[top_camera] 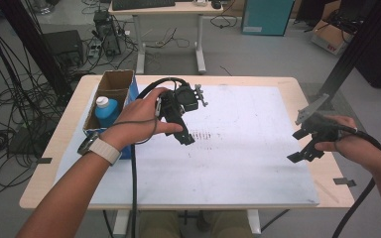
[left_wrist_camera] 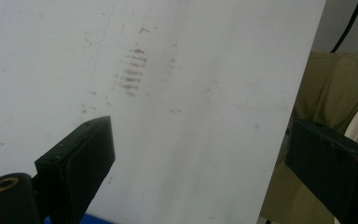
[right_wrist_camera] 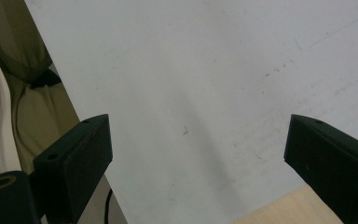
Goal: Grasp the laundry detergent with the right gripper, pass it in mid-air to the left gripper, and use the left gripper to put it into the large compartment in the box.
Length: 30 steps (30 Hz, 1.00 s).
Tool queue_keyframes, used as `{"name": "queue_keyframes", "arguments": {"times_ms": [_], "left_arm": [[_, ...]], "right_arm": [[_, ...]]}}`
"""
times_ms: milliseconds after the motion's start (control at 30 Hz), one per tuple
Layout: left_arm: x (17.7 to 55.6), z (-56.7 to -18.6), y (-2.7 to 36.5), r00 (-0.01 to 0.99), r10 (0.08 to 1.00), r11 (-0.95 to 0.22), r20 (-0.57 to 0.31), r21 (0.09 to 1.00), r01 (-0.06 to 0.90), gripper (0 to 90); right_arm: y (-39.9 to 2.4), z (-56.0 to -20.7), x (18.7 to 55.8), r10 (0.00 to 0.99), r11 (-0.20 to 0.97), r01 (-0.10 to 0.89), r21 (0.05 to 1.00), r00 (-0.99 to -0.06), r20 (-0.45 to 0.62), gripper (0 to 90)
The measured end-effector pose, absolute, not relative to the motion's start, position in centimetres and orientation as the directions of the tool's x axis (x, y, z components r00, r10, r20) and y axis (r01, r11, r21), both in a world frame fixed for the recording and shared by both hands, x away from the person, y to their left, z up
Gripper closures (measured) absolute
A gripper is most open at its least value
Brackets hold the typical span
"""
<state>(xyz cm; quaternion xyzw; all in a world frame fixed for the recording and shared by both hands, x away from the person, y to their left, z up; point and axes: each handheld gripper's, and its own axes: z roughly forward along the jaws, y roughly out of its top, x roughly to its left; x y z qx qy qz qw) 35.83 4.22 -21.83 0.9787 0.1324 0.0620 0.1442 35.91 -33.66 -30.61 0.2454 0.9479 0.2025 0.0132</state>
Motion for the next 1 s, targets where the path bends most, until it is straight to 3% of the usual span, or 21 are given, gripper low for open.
{"name": "queue_keyframes", "arguments": {"times_ms": [1000], "left_arm": [[35.84, -21.91, 4.57, 0.956, 0.284, -0.919, 0.075, 0.305, 0.249, 8.8]], "right_arm": [[-33.56, -30.46, 35.69, 0.473, 0.797, 0.462, 0.389, -0.878, 0.074, 7.7]]}}
